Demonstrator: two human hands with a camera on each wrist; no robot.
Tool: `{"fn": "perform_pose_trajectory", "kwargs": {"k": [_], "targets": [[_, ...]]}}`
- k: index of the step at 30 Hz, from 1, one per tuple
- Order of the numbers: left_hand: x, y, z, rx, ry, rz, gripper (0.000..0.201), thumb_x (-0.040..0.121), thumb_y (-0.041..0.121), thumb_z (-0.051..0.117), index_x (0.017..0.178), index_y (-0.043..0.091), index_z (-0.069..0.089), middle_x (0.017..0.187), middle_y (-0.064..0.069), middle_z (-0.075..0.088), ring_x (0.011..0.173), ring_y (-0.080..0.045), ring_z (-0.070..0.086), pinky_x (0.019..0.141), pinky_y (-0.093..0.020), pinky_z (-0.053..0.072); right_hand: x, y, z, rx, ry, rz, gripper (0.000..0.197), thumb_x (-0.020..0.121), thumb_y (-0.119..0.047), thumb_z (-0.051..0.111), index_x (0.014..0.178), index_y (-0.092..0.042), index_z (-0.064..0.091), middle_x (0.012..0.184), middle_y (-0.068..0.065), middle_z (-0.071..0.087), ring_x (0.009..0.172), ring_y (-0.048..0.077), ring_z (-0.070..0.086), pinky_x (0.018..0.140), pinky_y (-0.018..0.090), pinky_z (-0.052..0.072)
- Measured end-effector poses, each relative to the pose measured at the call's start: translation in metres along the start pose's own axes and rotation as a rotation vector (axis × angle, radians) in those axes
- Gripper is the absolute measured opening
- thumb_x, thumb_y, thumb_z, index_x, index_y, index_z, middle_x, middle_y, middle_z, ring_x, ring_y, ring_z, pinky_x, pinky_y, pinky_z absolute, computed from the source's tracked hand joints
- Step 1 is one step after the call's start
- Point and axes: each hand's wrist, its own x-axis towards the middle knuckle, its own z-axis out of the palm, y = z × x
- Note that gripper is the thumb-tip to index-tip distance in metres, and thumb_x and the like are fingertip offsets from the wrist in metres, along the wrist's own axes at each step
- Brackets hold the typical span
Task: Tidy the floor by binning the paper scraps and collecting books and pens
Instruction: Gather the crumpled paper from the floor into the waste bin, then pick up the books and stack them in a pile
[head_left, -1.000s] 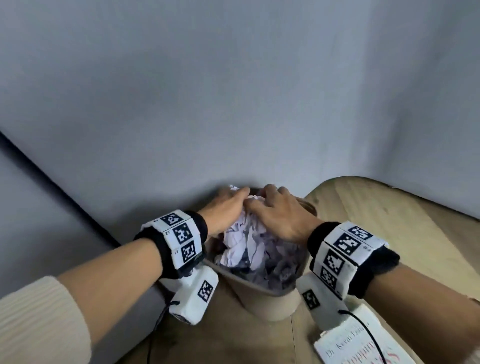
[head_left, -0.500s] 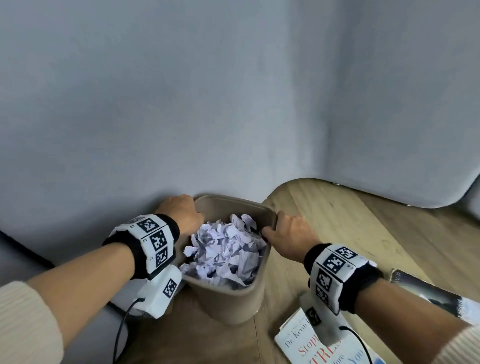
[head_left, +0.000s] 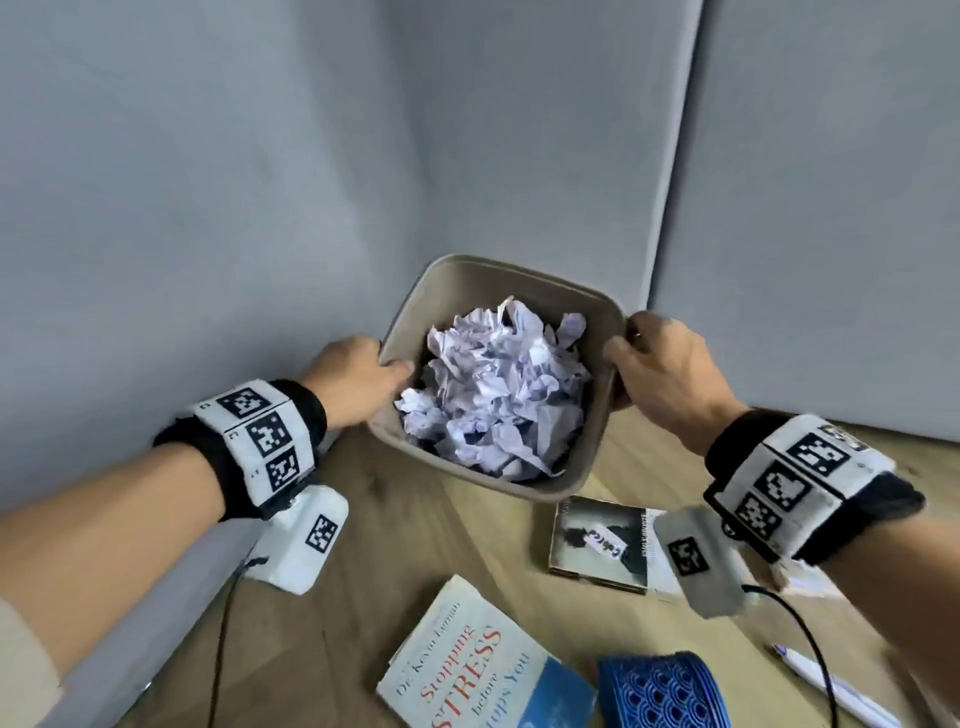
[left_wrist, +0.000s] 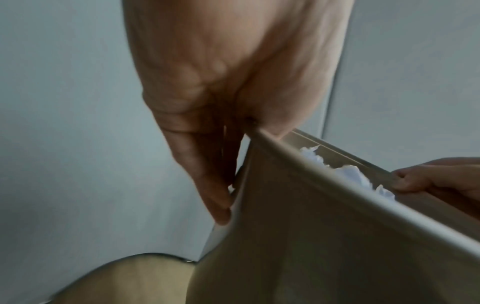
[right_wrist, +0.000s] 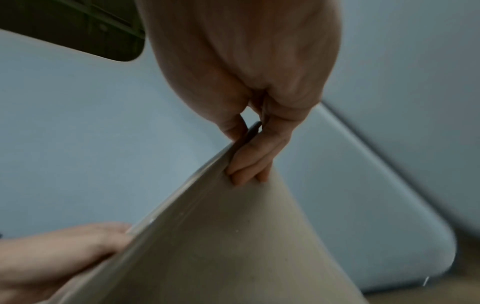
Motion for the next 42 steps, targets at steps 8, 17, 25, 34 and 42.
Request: {"fn": "perform_pose_trajectory", "kwargs": {"k": [8,17,25,34,42], "targets": [[0.010,0.164,0.065,-0.134,0.088,0.249,0.029,0.092,0.024,0.054,0.086,-0.004,0.061,0.084,-0.022,0.065,0.077,-0.036,0.062,0.060,-0.029,0.041,-0.020,0.071,-0.146,0.123,0.285,0.146,0.012,0.090,-0.022,0.060,0.093,-0.012,0.067,0.085,0.010,0.074,0.067,0.019,0.073,0.066,0.034,0.062],[-0.014,0.306,0.154,-0.304,-0.096,0.517,0.025,0.086,0.017,0.051,0.065,0.004,0.046,0.061,-0.012,0.045,0.066,-0.034,0.044,0.058,-0.029,0.031,-0.104,0.141,-0.254,0.085,0.417,0.399,0.018,0.095,-0.016,0.057,0.109,-0.009,0.065,0.089,0.007,0.073,0.068,0.017,0.072,0.063,0.031,0.059],[-0.069,0.415,0.255,-0.433,-0.296,0.632,0.021,0.093,0.017,0.046,0.087,-0.001,0.056,0.104,-0.027,0.064,0.096,-0.043,0.058,0.075,-0.037,0.044,-0.212,0.174,-0.297,-0.083,0.545,0.641,0.047,0.096,-0.033,0.055,0.138,-0.015,0.045,0.110,0.005,0.067,0.093,0.021,0.069,0.078,0.041,0.059],[-0.100,0.475,0.340,-0.532,-0.678,0.477,0.057,0.070,0.028,0.046,0.116,-0.006,0.054,0.113,-0.025,0.065,0.099,-0.037,0.066,0.088,-0.042,0.055,-0.370,0.192,-0.292,-0.609,0.022,1.125,0.072,0.083,-0.068,0.047,0.138,-0.020,0.044,0.130,0.002,0.055,0.114,0.016,0.057,0.096,0.028,0.041],[-0.110,0.494,0.358,-0.611,-0.597,0.373,0.064,0.076,0.038,0.041,0.125,-0.003,0.035,0.124,-0.027,0.055,0.106,-0.043,0.061,0.095,-0.045,0.049,-0.427,0.214,-0.324,-0.758,-0.066,1.283,0.050,0.094,-0.051,0.049,0.135,-0.023,0.045,0.126,0.000,0.055,0.107,0.014,0.054,0.094,0.032,0.047]]}}
